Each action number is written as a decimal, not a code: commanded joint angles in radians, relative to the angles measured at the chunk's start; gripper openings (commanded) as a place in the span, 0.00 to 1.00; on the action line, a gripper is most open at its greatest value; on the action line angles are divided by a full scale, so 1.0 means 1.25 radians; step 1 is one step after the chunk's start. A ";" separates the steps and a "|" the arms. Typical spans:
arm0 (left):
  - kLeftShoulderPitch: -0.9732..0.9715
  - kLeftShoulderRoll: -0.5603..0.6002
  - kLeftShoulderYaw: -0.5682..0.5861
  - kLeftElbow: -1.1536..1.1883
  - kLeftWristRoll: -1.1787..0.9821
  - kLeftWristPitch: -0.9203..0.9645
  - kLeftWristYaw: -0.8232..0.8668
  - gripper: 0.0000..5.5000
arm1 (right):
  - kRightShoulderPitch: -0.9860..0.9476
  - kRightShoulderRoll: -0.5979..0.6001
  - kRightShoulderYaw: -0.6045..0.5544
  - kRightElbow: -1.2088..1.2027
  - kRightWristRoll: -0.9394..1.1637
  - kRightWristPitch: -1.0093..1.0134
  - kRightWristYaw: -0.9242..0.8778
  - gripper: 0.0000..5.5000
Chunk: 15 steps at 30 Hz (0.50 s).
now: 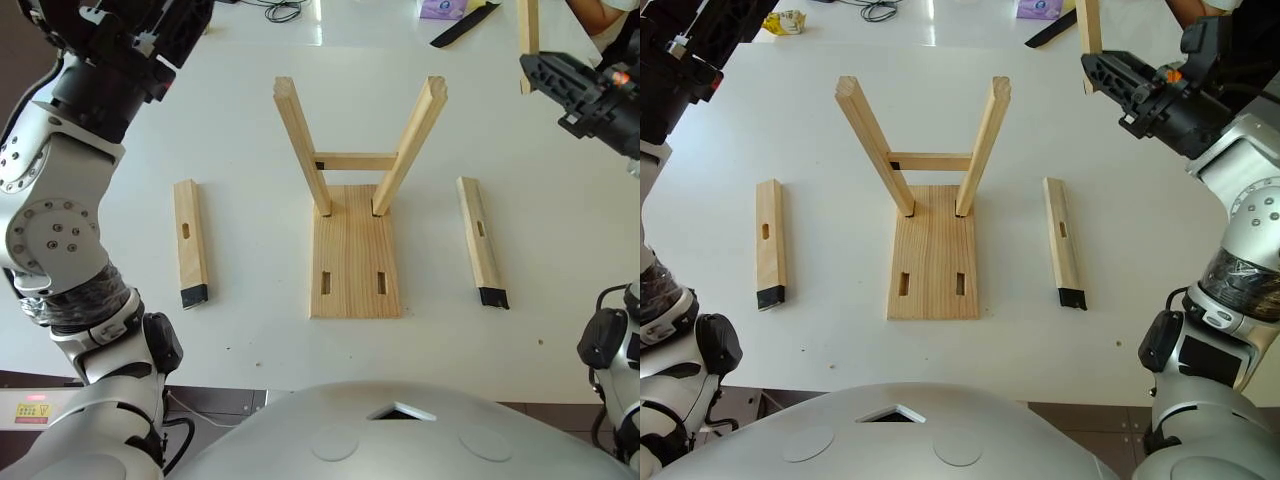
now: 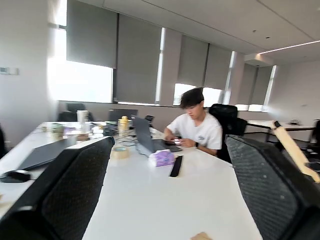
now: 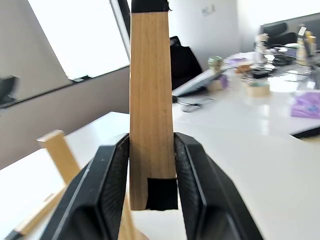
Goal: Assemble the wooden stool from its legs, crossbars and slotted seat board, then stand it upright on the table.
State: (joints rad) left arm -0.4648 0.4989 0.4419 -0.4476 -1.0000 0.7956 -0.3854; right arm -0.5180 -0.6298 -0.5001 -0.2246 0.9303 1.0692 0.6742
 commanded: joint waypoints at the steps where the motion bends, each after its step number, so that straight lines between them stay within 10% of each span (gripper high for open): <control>1: -0.013 0.012 -0.038 -0.004 -0.106 0.047 -0.047 0.75 | -0.042 -0.002 -0.007 -0.045 0.160 0.061 0.016 0.24; 15: -0.001 -0.036 -0.233 -0.015 -0.207 0.066 -0.105 0.75 | 0.005 -0.081 0.182 -0.118 0.220 0.031 0.185 0.24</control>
State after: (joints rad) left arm -0.4414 0.4612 0.1805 -0.4693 -1.2420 0.8621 -0.5217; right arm -0.5320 -0.7030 -0.2833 -0.3543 1.2166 1.1291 0.8717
